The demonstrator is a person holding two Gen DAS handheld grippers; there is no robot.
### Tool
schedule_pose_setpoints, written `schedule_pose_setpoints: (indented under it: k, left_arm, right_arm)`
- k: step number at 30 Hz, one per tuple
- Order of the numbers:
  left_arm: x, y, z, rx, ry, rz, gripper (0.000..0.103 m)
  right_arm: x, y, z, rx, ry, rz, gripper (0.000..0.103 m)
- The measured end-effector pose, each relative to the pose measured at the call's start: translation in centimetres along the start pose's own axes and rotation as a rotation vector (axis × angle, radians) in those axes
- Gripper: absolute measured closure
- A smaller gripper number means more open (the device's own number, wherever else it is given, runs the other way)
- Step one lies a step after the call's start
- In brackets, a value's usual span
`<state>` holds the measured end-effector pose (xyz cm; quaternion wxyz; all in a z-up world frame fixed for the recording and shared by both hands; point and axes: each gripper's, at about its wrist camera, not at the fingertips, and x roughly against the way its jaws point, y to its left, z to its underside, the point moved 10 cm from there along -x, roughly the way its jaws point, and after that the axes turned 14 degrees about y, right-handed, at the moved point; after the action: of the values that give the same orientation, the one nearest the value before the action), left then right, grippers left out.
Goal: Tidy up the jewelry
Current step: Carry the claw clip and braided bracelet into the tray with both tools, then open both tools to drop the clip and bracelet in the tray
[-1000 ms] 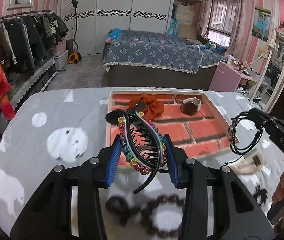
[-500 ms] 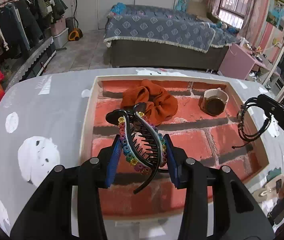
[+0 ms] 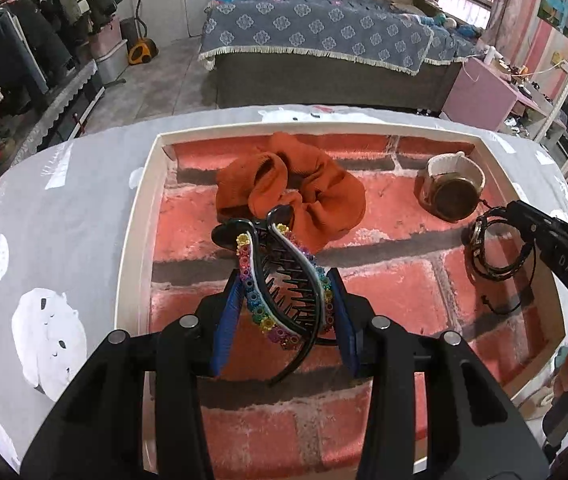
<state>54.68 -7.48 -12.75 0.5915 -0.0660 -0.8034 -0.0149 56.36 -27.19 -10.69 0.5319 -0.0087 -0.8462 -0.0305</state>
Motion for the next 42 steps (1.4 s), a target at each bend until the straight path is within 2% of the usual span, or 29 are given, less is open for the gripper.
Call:
schedule_pose_setpoints:
  k: [11,13,18,19,20,21,22,26,27,28,30,32,33,42]
  left_arm:
    - [-1.6,0.4,-0.5,0.002,0.047,-0.012,0.062]
    - [-1.7,0.3,-0.5,0.001,0.05,-0.02,0.062]
    - [-1.8,0.3,-0.6,0.003,0.061,-0.036,0.058]
    - [-1.6,0.3,-0.6,0.004,0.061,-0.036,0.055]
    - [-1.4,0.2,-0.8,0.006,0.055,-0.038,0.047]
    - [-1.1,0.3,-0.8,0.008,0.049,-0.043,0.037]
    - [-0.4,0.2,-0.8,0.011,0.035,-0.051,0.033]
    - [2.6,-0.6,-0.5,-0.012,-0.016,-0.02,0.023]
    - [3.3,-0.7,-0.4,-0.014,-0.027,-0.017,0.016]
    - [4.6,-0.8,-0.2,-0.016,-0.051,-0.018,0.014]
    - [6.2,-0.5,0.5,-0.022,-0.087,-0.022,0.007]
    - [8.3,-0.1,1.3,-0.024,-0.124,-0.025,0.005]
    - [9.1,0.1,1.6,-0.023,-0.138,-0.026,0.005]
    - [15.2,2.7,6.0,-0.017,-0.236,-0.042,0.005]
  right_arm:
    - [-2.0,0.9,0.5,0.049,0.087,0.049,0.097]
    - [-2.2,0.8,0.6,0.053,0.102,0.054,0.094]
    - [-1.7,0.7,0.9,0.033,0.1,0.025,0.092]
    - [-1.3,0.6,0.9,0.032,0.093,0.023,0.082]
    - [-1.0,0.5,0.9,0.031,0.084,0.02,0.075]
    - [-0.5,0.5,0.9,0.029,0.074,0.013,0.062]
    - [0.1,0.4,0.7,0.029,0.064,-0.001,0.056]
    - [3.5,0.5,0.8,0.052,0.012,-0.029,0.046]
    - [4.3,0.3,0.9,0.054,-0.003,-0.029,0.039]
    - [5.0,0.1,1.0,0.055,-0.016,-0.031,0.031]
    - [7.2,-0.5,1.6,0.055,-0.047,-0.039,0.025]
    - [8.8,-1.3,1.9,0.054,-0.068,-0.04,0.02]
    - [9.7,-1.5,2.3,0.053,-0.08,-0.035,0.017]
    - [15.2,-3.5,5.5,0.052,-0.171,0.007,0.009]
